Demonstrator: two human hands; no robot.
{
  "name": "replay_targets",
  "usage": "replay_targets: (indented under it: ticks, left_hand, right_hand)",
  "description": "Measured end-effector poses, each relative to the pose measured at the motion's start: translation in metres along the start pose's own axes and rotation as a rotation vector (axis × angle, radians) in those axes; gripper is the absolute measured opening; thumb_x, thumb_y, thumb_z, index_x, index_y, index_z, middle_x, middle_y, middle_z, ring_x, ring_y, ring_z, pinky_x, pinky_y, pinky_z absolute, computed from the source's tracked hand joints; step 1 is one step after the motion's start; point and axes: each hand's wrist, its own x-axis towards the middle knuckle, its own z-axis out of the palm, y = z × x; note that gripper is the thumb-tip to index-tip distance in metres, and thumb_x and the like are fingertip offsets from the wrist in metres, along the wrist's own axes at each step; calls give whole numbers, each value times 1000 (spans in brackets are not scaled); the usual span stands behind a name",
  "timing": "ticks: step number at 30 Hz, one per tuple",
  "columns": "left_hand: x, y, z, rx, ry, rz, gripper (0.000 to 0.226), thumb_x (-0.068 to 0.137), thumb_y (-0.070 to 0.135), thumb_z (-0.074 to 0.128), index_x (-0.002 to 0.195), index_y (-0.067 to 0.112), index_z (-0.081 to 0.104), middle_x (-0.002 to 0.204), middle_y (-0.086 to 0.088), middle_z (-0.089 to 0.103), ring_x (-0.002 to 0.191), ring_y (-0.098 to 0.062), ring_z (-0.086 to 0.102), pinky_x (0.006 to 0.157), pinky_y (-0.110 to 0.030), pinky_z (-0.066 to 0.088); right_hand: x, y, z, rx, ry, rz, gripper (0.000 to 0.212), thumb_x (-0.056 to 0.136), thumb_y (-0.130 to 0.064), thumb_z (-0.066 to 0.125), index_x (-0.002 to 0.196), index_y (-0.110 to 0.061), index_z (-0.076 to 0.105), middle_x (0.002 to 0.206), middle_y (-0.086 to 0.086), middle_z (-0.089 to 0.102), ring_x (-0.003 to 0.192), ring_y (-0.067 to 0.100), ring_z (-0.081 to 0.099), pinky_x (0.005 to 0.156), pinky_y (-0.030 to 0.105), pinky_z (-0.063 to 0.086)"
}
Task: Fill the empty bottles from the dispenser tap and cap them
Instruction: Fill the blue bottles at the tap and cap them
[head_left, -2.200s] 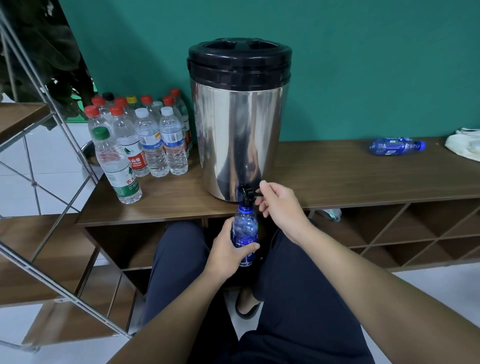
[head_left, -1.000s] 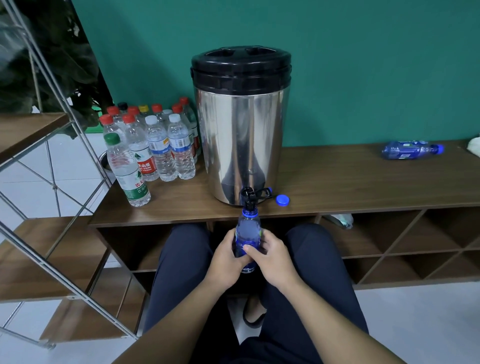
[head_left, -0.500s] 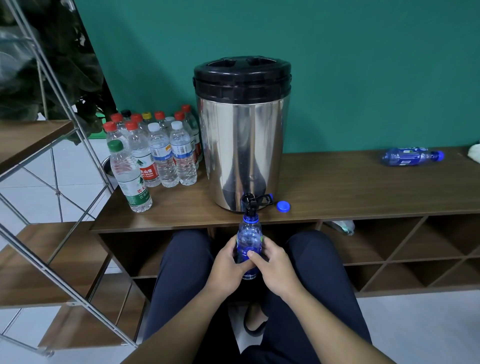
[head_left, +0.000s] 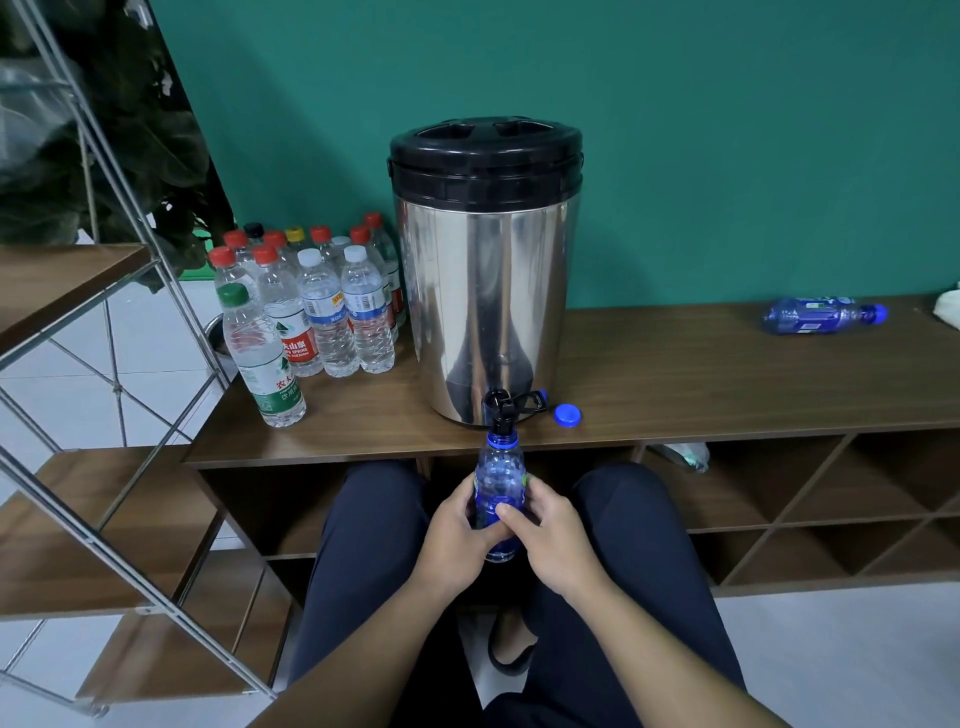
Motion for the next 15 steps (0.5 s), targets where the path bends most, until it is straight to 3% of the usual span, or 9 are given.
replay_targets:
  ticks: [15]
  left_hand:
    - [-1,2,0,16,-1,7,56,93,-3,83,138,28,71,124,5,81,117,-15,77,107,-38,60]
  right_hand:
    - [-2,-2,-1,28,1,5,40,106,-9,71,140,-30,72,127,-6,82,125,15,75,113,48,58]
